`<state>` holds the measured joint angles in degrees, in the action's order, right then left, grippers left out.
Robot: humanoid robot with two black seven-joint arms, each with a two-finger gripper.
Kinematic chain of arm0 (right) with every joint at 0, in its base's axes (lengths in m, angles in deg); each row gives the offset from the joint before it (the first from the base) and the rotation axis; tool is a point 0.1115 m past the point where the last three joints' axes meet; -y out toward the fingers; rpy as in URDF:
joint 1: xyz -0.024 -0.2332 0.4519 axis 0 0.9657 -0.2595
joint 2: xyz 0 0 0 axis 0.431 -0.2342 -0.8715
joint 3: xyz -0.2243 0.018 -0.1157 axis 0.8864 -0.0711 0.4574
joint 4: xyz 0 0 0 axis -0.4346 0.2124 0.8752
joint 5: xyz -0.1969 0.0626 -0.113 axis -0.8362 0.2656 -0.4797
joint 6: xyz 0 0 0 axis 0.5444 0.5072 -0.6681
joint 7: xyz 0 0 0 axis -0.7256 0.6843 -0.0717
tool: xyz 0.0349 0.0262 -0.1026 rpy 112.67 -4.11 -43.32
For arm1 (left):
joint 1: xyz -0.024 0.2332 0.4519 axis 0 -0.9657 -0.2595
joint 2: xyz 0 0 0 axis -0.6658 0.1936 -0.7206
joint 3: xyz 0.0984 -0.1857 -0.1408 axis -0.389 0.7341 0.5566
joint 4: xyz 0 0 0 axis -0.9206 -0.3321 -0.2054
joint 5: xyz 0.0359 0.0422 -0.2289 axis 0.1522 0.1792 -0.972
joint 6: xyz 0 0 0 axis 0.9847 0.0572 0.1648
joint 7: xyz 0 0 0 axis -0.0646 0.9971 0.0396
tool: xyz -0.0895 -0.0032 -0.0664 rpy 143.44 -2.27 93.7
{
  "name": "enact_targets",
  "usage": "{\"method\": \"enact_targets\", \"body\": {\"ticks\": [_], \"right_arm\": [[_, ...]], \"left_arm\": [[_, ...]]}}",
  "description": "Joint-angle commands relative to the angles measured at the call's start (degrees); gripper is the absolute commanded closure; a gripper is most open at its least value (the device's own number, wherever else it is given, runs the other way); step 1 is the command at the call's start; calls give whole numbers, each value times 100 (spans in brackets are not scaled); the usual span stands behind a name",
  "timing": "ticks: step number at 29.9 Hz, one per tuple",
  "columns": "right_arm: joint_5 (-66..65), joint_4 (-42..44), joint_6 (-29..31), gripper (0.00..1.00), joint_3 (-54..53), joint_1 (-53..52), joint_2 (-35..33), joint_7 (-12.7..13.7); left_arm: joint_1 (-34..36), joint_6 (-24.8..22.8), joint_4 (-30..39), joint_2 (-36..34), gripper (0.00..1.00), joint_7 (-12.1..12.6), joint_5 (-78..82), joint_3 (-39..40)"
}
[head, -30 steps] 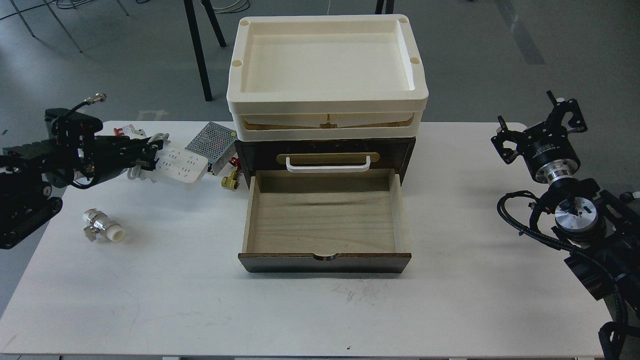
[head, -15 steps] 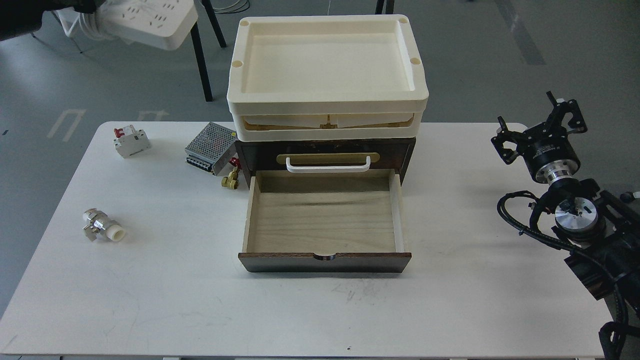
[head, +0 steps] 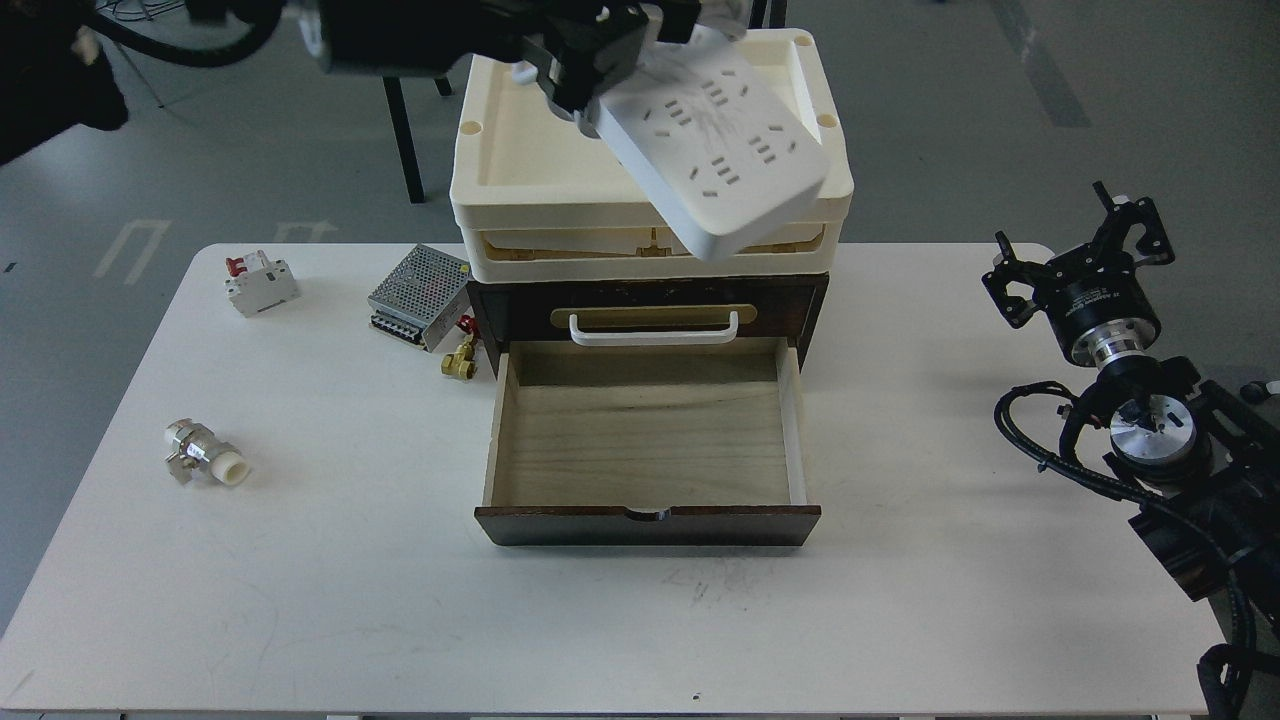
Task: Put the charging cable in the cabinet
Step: 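Lift the power strip with the left gripper up over the cabinet, then lower the held power strip into the open drawer with the left gripper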
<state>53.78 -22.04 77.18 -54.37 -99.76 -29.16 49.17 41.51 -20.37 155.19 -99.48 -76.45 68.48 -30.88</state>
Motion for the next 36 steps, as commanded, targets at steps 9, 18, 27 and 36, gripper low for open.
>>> {"method": "enact_targets", "body": {"ticks": [9,18,27,36], "right_arm": [[0,-2,-8,0,0,-5,0,0],[0,-2,-8,0,0,-5,0,0],[0,-2,-8,0,17,4,0,0],[-8,-10,-8,0,26,4,0,0]], "left_arm": [[-1952,-15,100,1918,97,402,143,-239],[-3281,-15,-507,1963,97,850,846,-230],[-3651,-15,-1403,1797,95,869,759,341],[-3994,-15,-1456,1471,94,930,847,288]]}}
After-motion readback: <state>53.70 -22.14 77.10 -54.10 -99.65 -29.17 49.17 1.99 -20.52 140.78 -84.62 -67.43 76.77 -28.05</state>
